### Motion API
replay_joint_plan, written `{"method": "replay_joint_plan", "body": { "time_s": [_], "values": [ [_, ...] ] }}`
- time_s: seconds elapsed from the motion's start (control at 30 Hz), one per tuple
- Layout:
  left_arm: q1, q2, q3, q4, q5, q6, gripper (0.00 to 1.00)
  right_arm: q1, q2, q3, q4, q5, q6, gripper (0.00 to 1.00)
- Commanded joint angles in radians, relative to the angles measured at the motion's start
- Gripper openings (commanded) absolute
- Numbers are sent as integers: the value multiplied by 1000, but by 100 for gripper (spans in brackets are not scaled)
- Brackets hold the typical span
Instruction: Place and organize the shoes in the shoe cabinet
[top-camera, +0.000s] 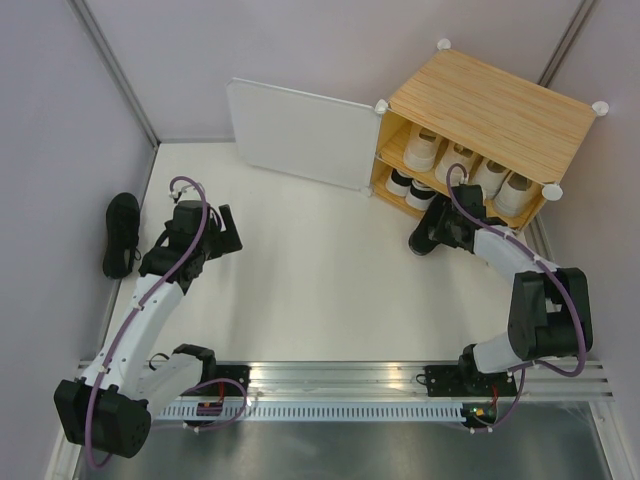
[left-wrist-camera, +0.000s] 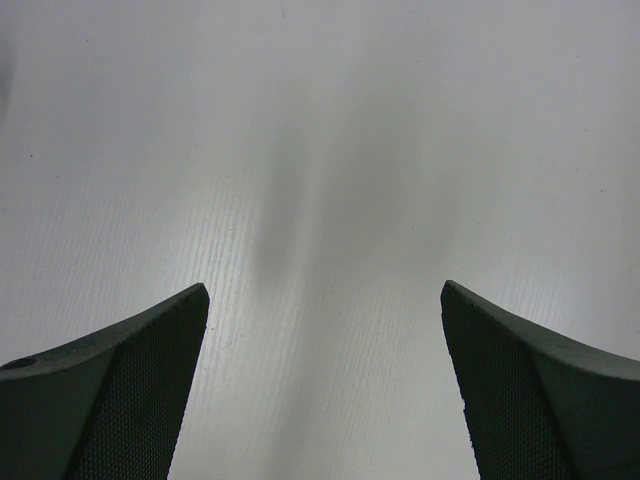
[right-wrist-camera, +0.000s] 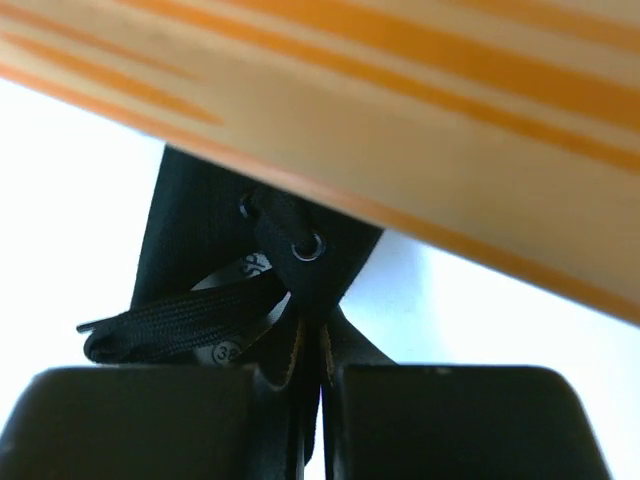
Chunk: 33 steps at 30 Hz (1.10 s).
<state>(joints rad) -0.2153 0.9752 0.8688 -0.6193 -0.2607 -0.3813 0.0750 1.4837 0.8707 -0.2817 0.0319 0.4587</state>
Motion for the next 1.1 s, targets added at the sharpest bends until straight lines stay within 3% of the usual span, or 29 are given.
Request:
{"method": "replay_joint_plan", "body": {
  "time_s": [0.0, 0.17, 0.47, 0.67, 0.77, 1.07],
  "values": [
    [4, -7, 9, 13, -11, 19, 100, 19, -66, 63, 152, 129, -38, 0],
    [4, -7, 7, 15, -8, 21, 100, -6, -74, 48, 95, 284, -9, 1],
    [2, -4, 7, 15, -5, 21, 100, -38, 4, 105, 102, 333, -12, 2],
    [2, -3, 7, 15, -6, 21, 100, -41, 7, 99, 98, 335, 18, 25],
    [4, -3, 9, 13, -6, 21, 100, -40, -33, 74, 99, 341, 20, 46],
    [2, -7, 7, 13, -6, 19, 100, -38, -250, -25, 78, 225, -8, 79]
  ]
}}
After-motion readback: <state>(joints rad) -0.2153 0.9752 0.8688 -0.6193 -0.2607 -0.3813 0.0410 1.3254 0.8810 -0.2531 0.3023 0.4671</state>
